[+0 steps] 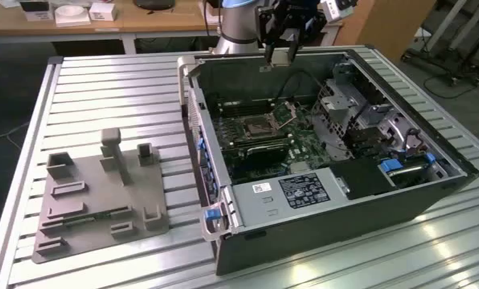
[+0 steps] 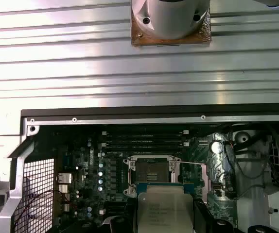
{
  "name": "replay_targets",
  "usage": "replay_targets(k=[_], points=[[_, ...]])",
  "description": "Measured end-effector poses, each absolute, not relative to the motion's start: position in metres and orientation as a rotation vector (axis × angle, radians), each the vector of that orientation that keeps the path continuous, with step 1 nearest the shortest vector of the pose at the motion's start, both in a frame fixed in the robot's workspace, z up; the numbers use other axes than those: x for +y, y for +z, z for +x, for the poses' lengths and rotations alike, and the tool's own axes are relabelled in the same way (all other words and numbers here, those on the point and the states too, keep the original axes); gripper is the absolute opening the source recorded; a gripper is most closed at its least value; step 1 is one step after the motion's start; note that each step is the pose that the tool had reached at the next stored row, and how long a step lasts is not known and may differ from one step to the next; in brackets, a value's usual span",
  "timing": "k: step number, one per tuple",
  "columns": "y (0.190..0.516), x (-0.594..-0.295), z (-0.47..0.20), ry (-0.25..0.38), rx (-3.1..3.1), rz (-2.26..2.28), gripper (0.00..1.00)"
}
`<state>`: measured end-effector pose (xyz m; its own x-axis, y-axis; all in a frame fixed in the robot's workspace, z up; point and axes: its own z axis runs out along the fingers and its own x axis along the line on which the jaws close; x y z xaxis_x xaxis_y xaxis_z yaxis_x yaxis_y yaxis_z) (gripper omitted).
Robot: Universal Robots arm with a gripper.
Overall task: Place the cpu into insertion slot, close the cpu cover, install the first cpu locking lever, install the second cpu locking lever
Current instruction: 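Place the cpu into insertion slot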
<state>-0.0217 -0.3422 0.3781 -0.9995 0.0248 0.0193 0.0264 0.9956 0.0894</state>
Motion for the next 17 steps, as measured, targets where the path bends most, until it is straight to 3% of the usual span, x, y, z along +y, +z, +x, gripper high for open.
replay_targets(k=[17], points=[[0.378,-0.3422,-0.0217,-0.14,-3.12,-0.054,0.54]])
